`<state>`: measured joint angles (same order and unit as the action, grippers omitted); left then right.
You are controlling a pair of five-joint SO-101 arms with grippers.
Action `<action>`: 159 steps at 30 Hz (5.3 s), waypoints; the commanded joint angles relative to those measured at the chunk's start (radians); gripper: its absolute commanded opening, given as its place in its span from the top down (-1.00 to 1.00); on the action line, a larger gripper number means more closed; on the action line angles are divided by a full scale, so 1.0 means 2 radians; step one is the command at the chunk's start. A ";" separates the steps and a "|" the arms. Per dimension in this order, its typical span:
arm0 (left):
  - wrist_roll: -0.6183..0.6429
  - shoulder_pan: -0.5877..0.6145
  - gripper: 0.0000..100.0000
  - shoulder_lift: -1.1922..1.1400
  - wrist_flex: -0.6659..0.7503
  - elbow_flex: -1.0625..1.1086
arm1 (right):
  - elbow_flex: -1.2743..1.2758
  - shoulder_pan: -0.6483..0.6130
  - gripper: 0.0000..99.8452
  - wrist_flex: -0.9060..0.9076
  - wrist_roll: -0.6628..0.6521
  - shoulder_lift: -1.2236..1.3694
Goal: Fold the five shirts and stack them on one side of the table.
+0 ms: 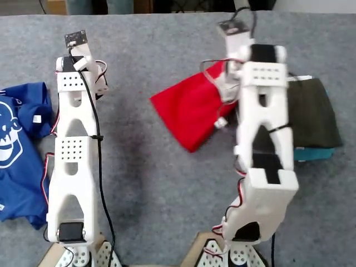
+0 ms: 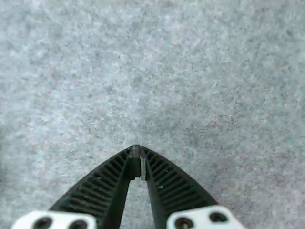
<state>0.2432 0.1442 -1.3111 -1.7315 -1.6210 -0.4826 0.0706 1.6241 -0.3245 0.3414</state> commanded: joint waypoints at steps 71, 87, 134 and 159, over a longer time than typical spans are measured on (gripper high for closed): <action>-0.140 0.161 0.93 0.209 -0.015 -0.020 | -0.322 0.278 0.95 0.071 -0.100 0.176; -0.267 0.416 0.50 0.386 0.009 0.543 | -0.343 0.216 0.95 0.071 -0.118 0.019; -0.114 0.224 0.46 0.805 0.007 0.895 | -0.033 -0.169 0.20 0.068 -0.058 -0.138; -0.143 0.445 0.47 0.618 0.323 1.079 | -0.027 -0.427 0.20 0.065 -0.058 0.004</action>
<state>-0.0529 1.0894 -0.0806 -1.1009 0.5409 -0.4872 -0.7718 1.7469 -0.4457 0.3537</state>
